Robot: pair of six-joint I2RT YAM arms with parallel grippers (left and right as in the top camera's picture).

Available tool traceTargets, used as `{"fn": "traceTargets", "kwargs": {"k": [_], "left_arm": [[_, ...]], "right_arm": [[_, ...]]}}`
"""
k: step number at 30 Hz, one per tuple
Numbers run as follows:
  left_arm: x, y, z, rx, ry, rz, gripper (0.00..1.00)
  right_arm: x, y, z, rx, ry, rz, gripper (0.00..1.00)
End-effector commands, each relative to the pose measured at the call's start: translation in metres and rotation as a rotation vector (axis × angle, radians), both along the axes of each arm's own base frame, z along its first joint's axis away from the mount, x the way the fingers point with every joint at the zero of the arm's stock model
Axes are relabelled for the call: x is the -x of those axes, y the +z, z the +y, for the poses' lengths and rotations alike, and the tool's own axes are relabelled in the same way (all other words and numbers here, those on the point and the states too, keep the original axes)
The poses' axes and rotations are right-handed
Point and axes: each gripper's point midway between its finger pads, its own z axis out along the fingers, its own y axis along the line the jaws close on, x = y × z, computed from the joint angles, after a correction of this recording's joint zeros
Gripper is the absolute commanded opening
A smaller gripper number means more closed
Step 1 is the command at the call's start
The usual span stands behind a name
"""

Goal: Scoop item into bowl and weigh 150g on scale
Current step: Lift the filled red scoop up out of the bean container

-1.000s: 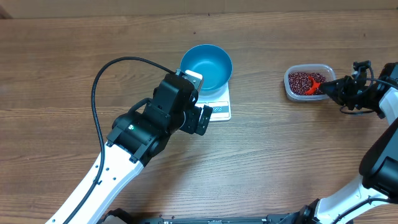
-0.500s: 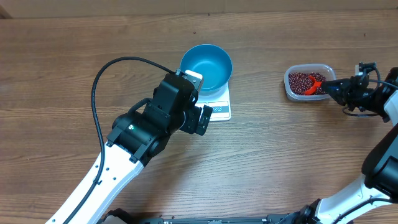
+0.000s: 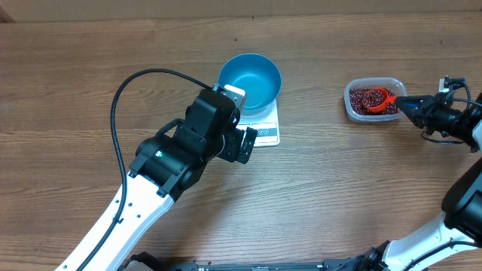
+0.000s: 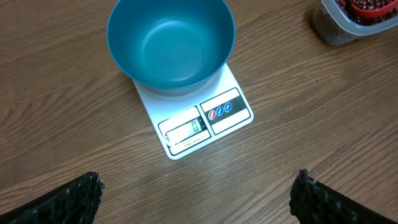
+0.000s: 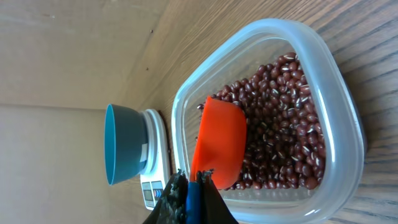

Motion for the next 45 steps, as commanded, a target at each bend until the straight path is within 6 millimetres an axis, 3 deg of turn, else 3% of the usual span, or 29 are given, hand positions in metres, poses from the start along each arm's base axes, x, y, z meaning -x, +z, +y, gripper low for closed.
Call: {"fn": "traceTargets", "kwargs": {"k": [1,20,30,39,45], "left_arm": [[-0.001,-0.001,-0.002,0.003,-0.007,0.004,1.00],[-0.001,-0.001,-0.002,0.003,-0.007,0.004,0.99],[-0.001,-0.001,-0.002,0.003,-0.007,0.004,1.00],[-0.001,-0.001,-0.002,0.003,-0.007,0.004,0.99],[-0.001,-0.001,-0.002,0.003,-0.007,0.004,1.00]], "right_arm": [[0.002,0.007,0.007,-0.050,0.035,-0.057,0.04],[0.006,0.023,0.009,-0.148,0.039,-0.103,0.04],[0.010,0.050,0.006,-0.276,0.047,-0.203,0.04],[0.013,0.052,0.009,-0.308,0.044,-0.182,0.04],[0.015,0.065,0.014,-0.384,0.058,-0.213,0.04]]}}
